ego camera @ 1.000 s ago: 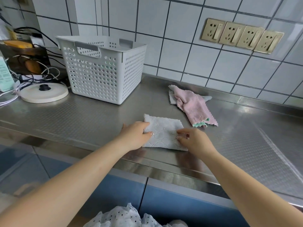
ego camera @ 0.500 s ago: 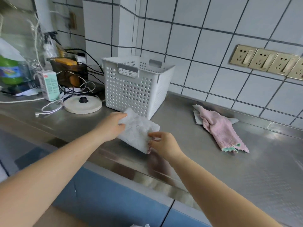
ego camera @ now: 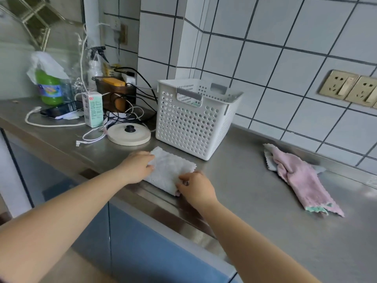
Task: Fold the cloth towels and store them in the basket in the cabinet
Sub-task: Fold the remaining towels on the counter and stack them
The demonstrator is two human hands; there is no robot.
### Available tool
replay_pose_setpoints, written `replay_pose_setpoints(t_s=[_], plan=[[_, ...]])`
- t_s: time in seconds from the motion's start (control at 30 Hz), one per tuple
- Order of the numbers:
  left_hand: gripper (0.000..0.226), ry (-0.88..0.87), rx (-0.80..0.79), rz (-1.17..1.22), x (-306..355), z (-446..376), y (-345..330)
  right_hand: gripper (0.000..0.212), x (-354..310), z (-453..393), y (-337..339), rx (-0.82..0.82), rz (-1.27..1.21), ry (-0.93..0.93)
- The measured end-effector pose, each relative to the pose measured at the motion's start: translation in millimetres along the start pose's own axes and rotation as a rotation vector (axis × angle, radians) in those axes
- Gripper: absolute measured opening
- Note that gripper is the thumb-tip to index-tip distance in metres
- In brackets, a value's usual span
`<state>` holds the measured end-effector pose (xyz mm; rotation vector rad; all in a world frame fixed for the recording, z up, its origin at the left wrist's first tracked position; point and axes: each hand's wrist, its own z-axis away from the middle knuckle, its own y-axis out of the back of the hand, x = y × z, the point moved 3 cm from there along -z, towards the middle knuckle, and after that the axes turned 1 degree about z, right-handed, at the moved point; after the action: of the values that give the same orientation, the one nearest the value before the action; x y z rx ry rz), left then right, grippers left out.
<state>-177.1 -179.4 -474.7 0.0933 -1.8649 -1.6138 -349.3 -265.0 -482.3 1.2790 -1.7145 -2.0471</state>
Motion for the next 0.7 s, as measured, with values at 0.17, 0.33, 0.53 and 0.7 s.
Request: replay_pose_setpoints(t_s=[0.17, 0.33, 0.53, 0.7], plan=[[0.045, -0.012, 0.086, -0.021, 3, -3, 2, 0.028, 3, 6, 14, 0.038, -0.076, 0.019], [0.038, -0.192, 0.240, 0.117, 40, -1, 1, 0.038, 45, 18, 52, 0.148, -0.082, -0.020], [0.021, -0.349, 0.227, 0.297, 126, -14, -29, 0.034, 137, 44, 117, 0.238, 0.032, -0.200], [0.017, -0.391, 0.070, 0.378, 201, -27, -73, 0.032, 215, 76, 174, 0.323, 0.135, -0.359]])
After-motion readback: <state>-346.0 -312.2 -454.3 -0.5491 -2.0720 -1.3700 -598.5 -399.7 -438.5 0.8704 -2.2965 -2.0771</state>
